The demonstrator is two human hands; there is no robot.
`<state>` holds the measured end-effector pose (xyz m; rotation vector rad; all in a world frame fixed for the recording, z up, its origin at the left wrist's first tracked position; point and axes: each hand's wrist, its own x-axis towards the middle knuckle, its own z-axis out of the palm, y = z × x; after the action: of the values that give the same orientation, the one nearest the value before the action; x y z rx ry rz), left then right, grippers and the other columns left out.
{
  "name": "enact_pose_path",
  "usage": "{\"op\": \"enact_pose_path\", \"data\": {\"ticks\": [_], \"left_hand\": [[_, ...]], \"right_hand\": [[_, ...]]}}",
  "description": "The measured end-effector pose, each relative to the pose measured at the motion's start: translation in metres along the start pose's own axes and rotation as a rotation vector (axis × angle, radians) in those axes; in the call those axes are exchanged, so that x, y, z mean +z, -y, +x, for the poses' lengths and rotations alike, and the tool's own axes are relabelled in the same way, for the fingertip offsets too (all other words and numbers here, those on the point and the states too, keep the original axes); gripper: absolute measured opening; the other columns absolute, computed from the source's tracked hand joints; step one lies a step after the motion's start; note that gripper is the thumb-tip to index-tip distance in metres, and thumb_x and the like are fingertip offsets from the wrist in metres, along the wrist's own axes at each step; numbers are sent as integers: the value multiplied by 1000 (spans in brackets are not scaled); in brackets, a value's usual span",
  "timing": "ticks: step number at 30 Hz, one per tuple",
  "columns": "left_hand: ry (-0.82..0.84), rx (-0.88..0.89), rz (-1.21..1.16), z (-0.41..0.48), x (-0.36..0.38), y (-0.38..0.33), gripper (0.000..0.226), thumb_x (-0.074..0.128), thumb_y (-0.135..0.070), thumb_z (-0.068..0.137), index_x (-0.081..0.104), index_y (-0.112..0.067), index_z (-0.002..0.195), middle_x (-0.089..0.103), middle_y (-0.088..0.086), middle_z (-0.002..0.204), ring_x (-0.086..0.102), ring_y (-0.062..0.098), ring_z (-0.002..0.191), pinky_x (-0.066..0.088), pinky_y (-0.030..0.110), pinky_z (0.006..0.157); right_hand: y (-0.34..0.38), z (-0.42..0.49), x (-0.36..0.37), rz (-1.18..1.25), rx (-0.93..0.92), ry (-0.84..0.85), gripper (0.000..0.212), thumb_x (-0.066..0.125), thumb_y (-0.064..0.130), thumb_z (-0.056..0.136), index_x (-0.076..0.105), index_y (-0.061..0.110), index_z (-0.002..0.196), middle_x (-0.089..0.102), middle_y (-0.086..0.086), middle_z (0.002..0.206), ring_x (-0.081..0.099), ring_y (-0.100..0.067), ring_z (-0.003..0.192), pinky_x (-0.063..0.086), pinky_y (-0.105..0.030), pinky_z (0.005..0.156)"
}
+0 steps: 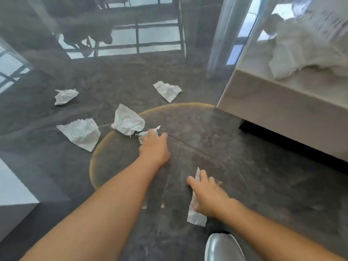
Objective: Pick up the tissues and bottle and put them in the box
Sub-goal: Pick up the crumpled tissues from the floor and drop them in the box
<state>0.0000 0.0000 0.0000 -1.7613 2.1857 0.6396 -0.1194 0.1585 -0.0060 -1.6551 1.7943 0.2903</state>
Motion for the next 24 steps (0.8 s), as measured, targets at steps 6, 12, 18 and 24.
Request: {"op": "enact_pose_path", "data": {"ticks": [6, 12, 18, 24], "left_hand": [[0, -27, -49, 22, 9, 5, 66, 56, -17, 83, 28, -28, 141, 14, 14, 146, 34, 47, 124, 43, 49, 92], [6, 27, -11, 27, 15, 18, 35, 48, -2, 85, 51, -1, 120, 43, 23, 134, 42, 42, 125, 43, 45, 98], [-31, 94, -13, 6, -5, 57, 23, 51, -5, 78, 60, -3, 98, 56, 20, 113, 57, 40, 103, 48, 42, 82], [-124, 6, 8, -38, -77, 146, 16, 53, -5, 74, 58, -13, 87, 60, 15, 109, 60, 35, 97, 50, 39, 74]], "right_hand": [[0, -1, 15, 126, -34, 34, 33, 44, -14, 72, 39, 14, 88, 37, -8, 111, 39, -27, 96, 40, -37, 69], [-12, 10, 4, 283, -60, -57, 32, 48, -7, 76, 66, 14, 92, 57, -8, 103, 58, -26, 93, 52, -35, 79], [19, 37, -38, 377, -117, -204, 24, 57, 0, 74, 71, 12, 89, 67, -10, 93, 58, -21, 88, 44, -25, 75], [128, 77, -88, 368, -291, -275, 23, 59, 1, 73, 73, 12, 87, 67, -3, 86, 58, -19, 83, 33, -17, 67]]}}
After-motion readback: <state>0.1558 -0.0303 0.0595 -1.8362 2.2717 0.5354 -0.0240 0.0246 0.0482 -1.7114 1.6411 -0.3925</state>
